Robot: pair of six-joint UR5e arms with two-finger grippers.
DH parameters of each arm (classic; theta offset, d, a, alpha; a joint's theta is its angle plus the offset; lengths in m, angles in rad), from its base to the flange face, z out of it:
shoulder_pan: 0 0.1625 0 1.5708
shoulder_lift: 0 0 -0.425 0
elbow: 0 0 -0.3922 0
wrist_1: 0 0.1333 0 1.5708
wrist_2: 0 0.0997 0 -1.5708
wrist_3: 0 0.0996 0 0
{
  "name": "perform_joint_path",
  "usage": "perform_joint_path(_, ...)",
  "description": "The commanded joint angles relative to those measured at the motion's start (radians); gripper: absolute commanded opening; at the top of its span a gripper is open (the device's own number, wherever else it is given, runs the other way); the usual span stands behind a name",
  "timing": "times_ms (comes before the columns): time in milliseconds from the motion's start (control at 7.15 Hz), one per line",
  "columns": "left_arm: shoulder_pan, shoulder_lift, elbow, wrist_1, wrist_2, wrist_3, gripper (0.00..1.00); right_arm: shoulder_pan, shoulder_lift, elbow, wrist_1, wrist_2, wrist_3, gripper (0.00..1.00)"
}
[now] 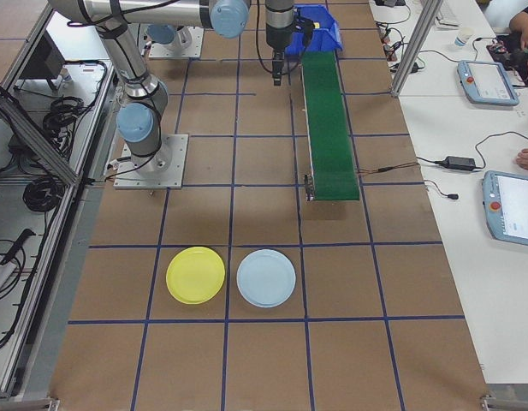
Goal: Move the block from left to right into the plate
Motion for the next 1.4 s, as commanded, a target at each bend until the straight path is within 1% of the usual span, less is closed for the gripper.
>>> perform_joint_path(0, -0.001, 0.001, 0.003, 0.000, 0.005, 0.000, 1.00, 0.001, 0.001, 0.000, 0.000, 0.000, 0.002, 1.00)
perform_joint_path(280, 0.000, -0.001, -0.009, 0.001, 0.003, -0.003, 1.00, 0.002, -0.001, 0.000, -0.002, 0.000, 0.002, 1.00)
perform_joint_path(559, 0.002, 0.004, 0.012, 0.000, 0.002, 0.002, 1.00, 0.002, 0.001, 0.000, 0.000, 0.000, 0.002, 1.00)
perform_joint_path(839, 0.024, -0.011, -0.008, 0.001, -0.003, 0.011, 1.00, 0.001, 0.001, 0.000, 0.000, 0.000, 0.002, 1.00)
perform_joint_path(978, 0.058, -0.066, 0.015, 0.006, -0.004, -0.001, 1.00, 0.001, 0.001, 0.000, 0.000, 0.000, 0.002, 1.00)
perform_joint_path(1118, 0.104, -0.153, 0.029, 0.091, -0.006, 0.014, 1.00, 0.002, 0.001, 0.000, -0.001, 0.000, 0.003, 1.00)
perform_joint_path(1258, 0.139, -0.233, 0.029, 0.153, -0.027, 0.017, 1.00, 0.002, 0.001, 0.000, -0.002, 0.000, 0.003, 1.00)
